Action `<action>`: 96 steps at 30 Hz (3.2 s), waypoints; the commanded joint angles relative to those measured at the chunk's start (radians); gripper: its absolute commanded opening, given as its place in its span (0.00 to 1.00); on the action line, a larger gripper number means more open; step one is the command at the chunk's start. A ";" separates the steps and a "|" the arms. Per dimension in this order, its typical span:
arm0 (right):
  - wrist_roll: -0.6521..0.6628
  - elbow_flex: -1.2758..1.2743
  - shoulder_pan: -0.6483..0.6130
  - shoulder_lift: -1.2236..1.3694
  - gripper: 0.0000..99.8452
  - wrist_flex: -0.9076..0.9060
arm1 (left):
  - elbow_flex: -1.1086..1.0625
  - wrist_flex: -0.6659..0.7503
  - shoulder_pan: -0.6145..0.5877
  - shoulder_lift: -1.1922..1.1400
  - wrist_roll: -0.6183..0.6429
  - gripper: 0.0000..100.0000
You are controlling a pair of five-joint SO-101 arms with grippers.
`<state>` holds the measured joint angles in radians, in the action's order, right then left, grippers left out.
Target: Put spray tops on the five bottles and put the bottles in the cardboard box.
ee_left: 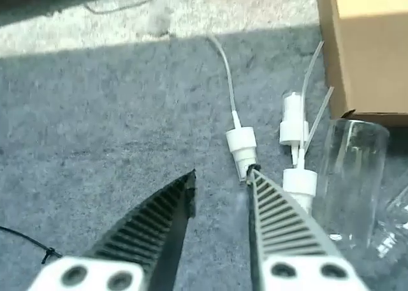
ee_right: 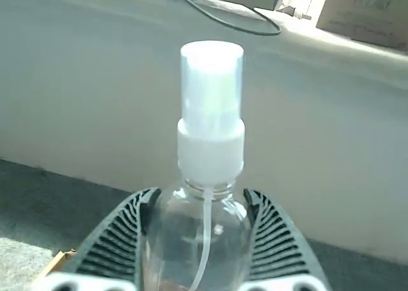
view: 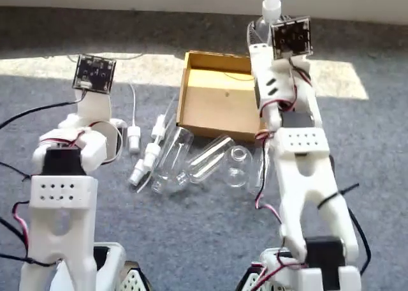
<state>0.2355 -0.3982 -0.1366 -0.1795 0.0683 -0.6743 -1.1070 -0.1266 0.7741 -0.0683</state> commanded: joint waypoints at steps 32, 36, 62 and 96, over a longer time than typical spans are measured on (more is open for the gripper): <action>-0.117 0.127 0.004 0.618 0.00 0.524 | -0.315 0.345 -0.084 0.012 -0.002 0.13; -0.117 0.143 0.007 0.641 0.00 0.529 | -0.317 0.345 -0.084 0.012 -0.002 0.13; -0.117 0.469 0.041 0.912 0.00 0.530 | -0.317 0.345 -0.084 0.010 -0.002 0.13; 0.012 0.440 0.031 0.911 0.07 0.587 | -0.317 0.345 -0.084 0.010 -0.002 0.13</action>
<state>0.2386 0.0238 -0.1135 0.7549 0.6237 -0.9950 -0.7833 -0.2048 0.7725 -0.0667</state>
